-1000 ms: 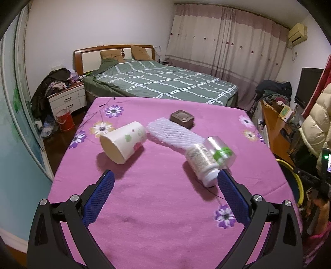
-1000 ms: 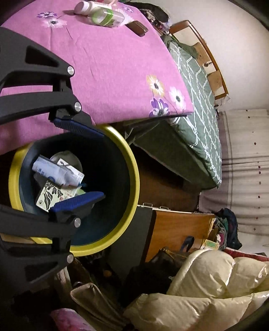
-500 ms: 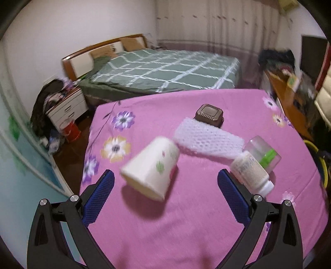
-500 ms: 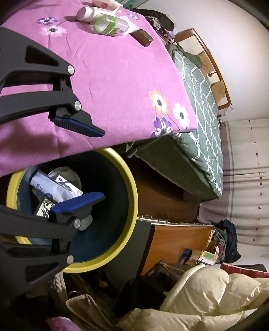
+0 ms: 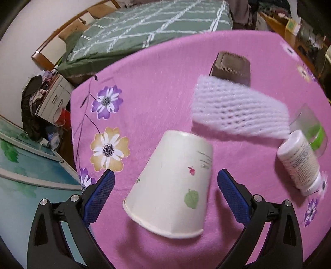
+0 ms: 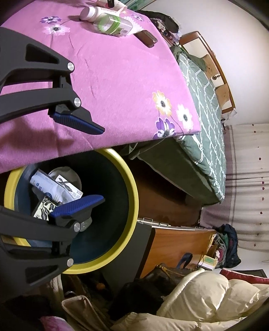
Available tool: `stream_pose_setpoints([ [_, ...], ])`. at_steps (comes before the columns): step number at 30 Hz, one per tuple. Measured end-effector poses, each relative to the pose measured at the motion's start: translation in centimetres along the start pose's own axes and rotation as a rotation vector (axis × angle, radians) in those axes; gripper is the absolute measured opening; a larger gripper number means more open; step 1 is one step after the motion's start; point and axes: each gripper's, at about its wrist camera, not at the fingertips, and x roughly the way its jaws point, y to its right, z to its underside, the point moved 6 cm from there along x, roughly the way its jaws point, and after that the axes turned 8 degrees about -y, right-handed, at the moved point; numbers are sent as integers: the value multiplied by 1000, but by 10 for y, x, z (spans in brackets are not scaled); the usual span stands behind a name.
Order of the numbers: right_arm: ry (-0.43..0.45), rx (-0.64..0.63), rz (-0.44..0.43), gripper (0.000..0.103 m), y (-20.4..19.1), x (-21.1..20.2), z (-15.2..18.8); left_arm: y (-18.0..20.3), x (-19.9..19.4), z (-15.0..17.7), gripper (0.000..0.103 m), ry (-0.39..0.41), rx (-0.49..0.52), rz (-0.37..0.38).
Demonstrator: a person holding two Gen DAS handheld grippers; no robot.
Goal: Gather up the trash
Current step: 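Grasp the white paper cup with the left tool and lift it, then carry the paper cup over the bin and open the left tool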
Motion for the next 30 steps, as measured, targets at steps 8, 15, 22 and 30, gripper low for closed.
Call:
stream_pose_setpoints([
  [8, -14, -6, -8, 58, -2, 4, 2, 6, 16, -10, 83, -80, 87, 60],
  [15, -18, -10, -10, 58, -3, 2, 4, 16, 9, -9, 68, -84, 122, 46],
  [22, 0, -2, -25, 58, 0, -11, 10, 37, -40, 7, 67, 51, 96, 72],
  [30, 37, 23, -21, 58, 19, -34, 18, 126, -121, 35, 67, 198, 205, 131],
])
